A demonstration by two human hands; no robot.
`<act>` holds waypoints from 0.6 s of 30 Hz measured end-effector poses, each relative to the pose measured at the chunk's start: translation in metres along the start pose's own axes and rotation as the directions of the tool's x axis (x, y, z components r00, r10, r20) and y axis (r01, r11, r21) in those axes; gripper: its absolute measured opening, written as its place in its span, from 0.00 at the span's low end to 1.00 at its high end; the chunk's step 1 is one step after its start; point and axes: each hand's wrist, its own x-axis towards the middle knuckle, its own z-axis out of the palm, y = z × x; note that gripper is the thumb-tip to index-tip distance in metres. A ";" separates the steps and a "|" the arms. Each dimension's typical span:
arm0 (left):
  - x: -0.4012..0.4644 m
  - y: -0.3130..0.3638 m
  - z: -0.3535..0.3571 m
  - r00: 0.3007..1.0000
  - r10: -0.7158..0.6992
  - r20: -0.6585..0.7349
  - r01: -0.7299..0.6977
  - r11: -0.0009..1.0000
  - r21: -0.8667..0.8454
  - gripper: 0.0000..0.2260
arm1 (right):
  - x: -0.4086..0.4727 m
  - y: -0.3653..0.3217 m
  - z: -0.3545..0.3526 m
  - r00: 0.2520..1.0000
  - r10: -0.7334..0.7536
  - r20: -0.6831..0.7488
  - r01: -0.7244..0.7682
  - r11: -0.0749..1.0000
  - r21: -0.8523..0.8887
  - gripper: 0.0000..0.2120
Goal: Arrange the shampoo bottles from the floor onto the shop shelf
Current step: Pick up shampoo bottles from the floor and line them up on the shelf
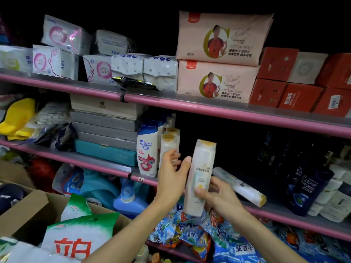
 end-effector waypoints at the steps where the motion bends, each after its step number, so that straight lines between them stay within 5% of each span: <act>1: 0.005 -0.006 -0.002 0.997 -0.022 -0.077 0.026 0.998 0.053 0.20 | 0.012 0.001 -0.001 0.998 -0.025 -0.052 0.025 1.000 -0.009 0.12; 9: 0.032 -0.075 -0.005 0.943 -0.112 -0.315 0.244 0.875 0.419 0.31 | 0.118 0.038 -0.002 0.944 -0.159 -0.289 0.104 0.975 -0.197 0.13; 18: 0.048 -0.108 0.015 0.897 -0.179 -0.403 0.378 0.783 0.493 0.33 | 0.194 0.070 0.028 0.961 -0.137 -0.240 0.110 0.987 -0.121 0.10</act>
